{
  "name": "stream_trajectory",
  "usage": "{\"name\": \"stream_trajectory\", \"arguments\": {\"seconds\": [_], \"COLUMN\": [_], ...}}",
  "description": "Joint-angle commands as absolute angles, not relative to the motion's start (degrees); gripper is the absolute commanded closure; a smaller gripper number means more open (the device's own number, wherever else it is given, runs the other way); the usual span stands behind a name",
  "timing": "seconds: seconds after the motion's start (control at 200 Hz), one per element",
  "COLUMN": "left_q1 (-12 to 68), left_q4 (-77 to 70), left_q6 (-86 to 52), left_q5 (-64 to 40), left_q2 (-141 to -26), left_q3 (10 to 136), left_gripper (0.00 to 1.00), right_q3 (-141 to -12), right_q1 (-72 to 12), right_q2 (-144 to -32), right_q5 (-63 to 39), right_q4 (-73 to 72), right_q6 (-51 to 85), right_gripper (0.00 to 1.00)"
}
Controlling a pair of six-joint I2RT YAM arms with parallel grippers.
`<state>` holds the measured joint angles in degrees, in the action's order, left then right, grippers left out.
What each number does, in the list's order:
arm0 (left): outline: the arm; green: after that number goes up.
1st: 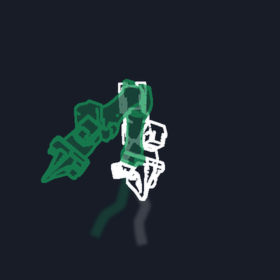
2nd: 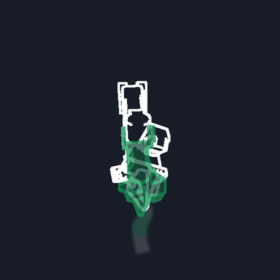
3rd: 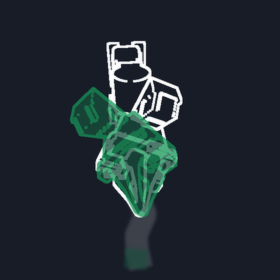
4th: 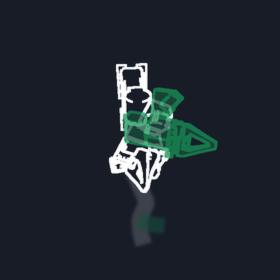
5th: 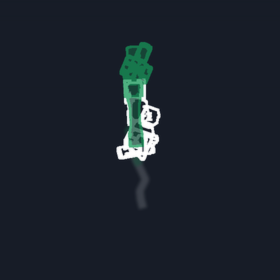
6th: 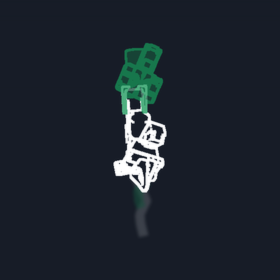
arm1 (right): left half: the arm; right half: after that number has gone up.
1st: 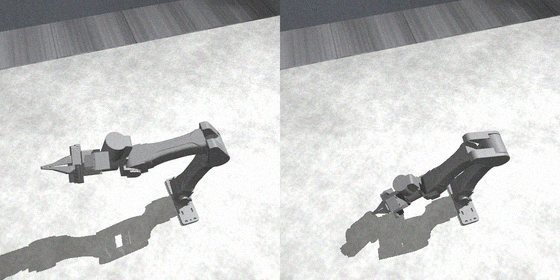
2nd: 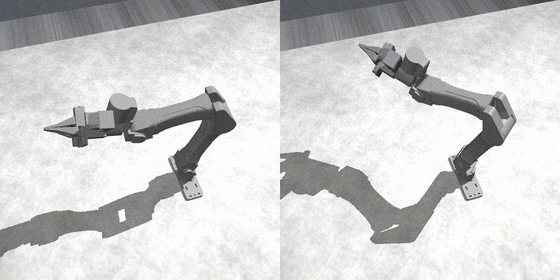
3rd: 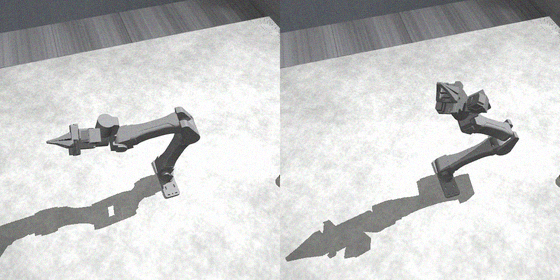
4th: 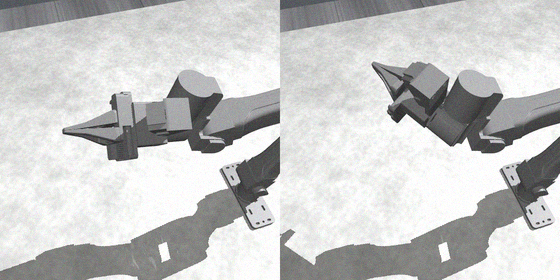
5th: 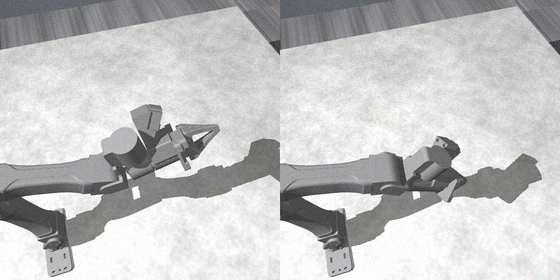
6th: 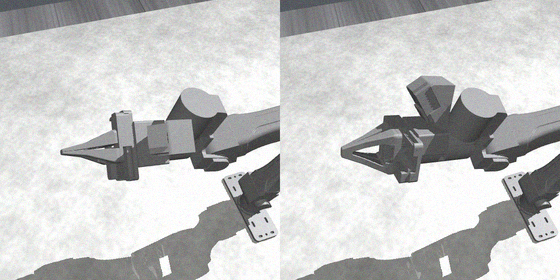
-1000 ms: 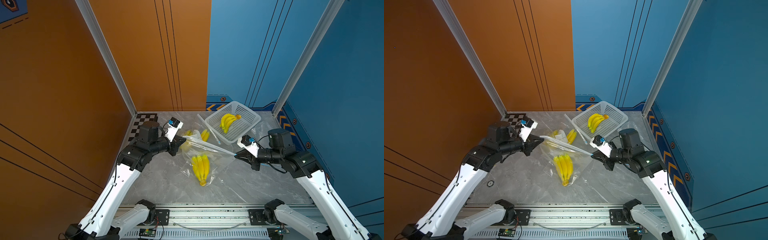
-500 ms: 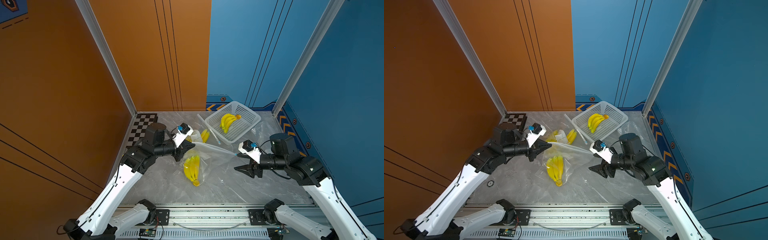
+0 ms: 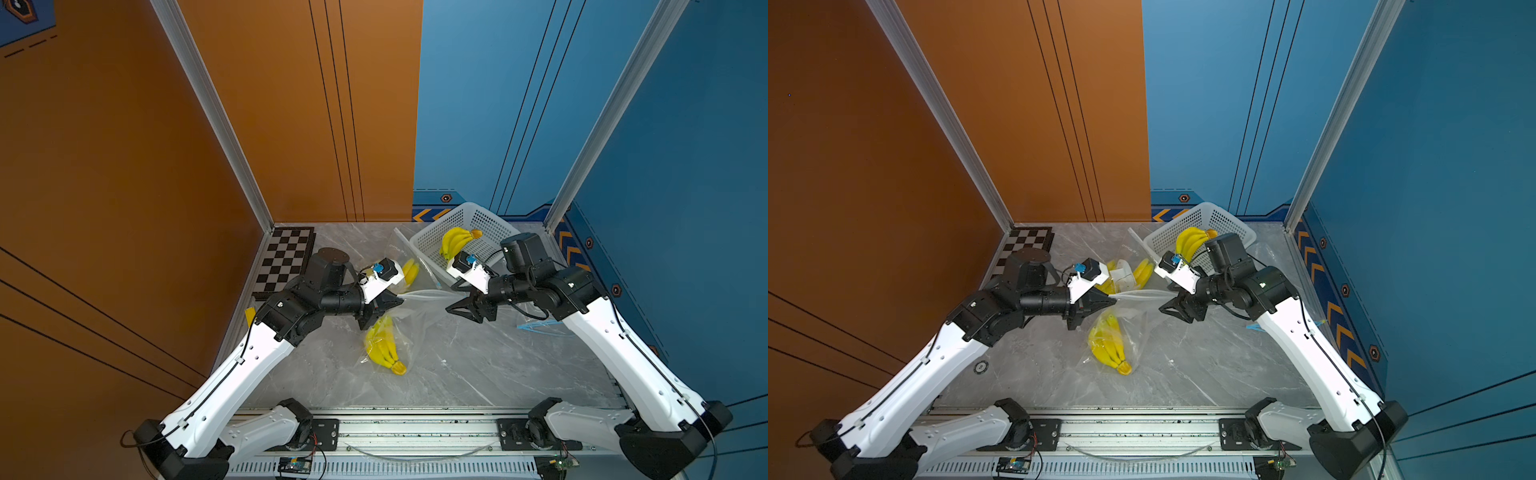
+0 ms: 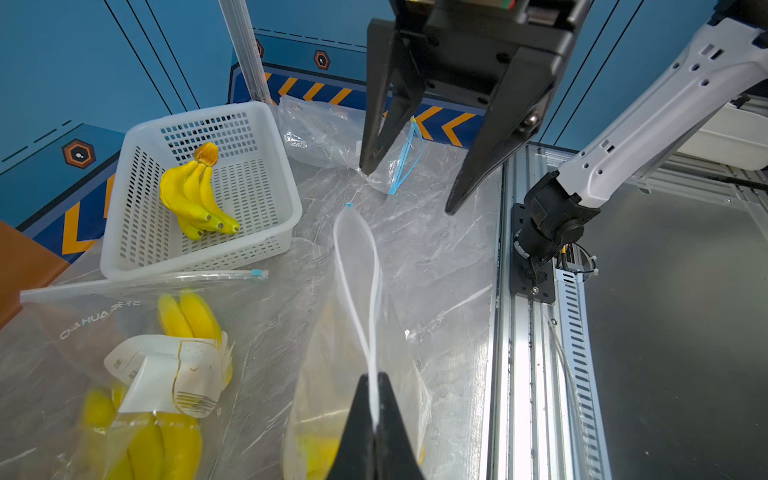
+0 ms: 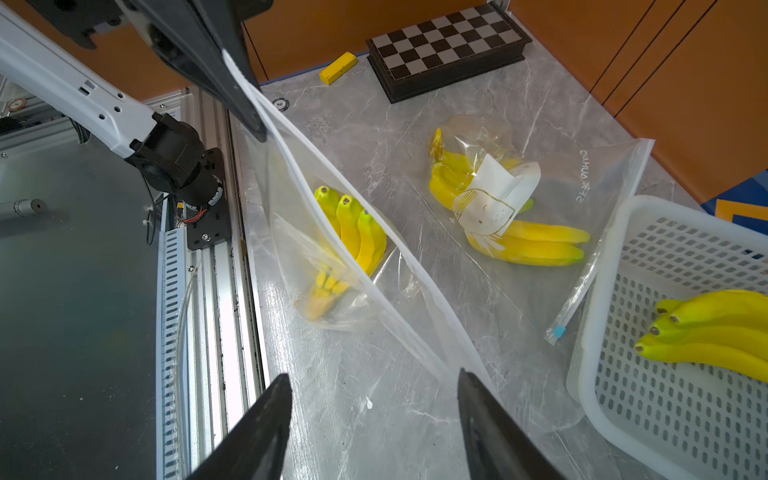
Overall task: Open the zip-top bag and take out the banana
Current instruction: Unzip the zipper on the zipper food storage bag, then open the zipper of the food storage bag at the center of the board.
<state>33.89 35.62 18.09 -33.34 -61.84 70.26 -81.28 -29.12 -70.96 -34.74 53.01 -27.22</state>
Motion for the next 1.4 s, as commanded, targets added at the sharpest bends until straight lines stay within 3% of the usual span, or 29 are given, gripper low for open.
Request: {"name": "stream_trajectory", "arguments": {"seconds": [0.0, 0.38, 0.886, 1.116, 1.171, 1.336, 1.396], "left_q1": [34.5, 34.5, 29.5, 29.7, 29.7, 29.5, 29.3], "left_q4": [37.6, 39.3, 39.6, 39.6, 39.6, 39.6, 39.1], "left_q6": [20.3, 21.4, 20.7, 21.3, 21.4, 20.7, 19.0], "left_q5": [-34.6, -34.5, -35.7, -36.8, -36.7, -35.1, -33.1], "left_q2": [-61.6, -61.2, -59.5, -60.4, -60.5, -60.6, -60.4], "left_q3": [71.7, 71.9, 70.2, 70.7, 70.7, 70.2, 69.9], "left_gripper": [0.96, 0.95, 0.96, 0.95, 0.95, 0.94, 0.93], "right_q3": [-82.5, -85.3, -78.8, -79.4, -80.1, -82.6, -83.1], "right_q1": [-29.5, -30.9, -33.3, -39.4, -39.8, -41.7, -41.5], "right_q2": [-72.4, -78.6, -73.4, -78.5, -79.8, -81.5, -81.2], "right_q5": [-29.5, -29.2, -33.5, -34.2, -34.0, -33.4, -31.9], "right_q4": [49.3, 48.5, 46.8, 43.9, 43.3, 42.8, 41.9], "right_q6": [-28.3, -28.4, -27.3, -25.5, -24.9, -21.9, -18.9], "right_gripper": [0.40, 0.41, 0.39, 0.42, 0.48, 0.99, 1.00]}}
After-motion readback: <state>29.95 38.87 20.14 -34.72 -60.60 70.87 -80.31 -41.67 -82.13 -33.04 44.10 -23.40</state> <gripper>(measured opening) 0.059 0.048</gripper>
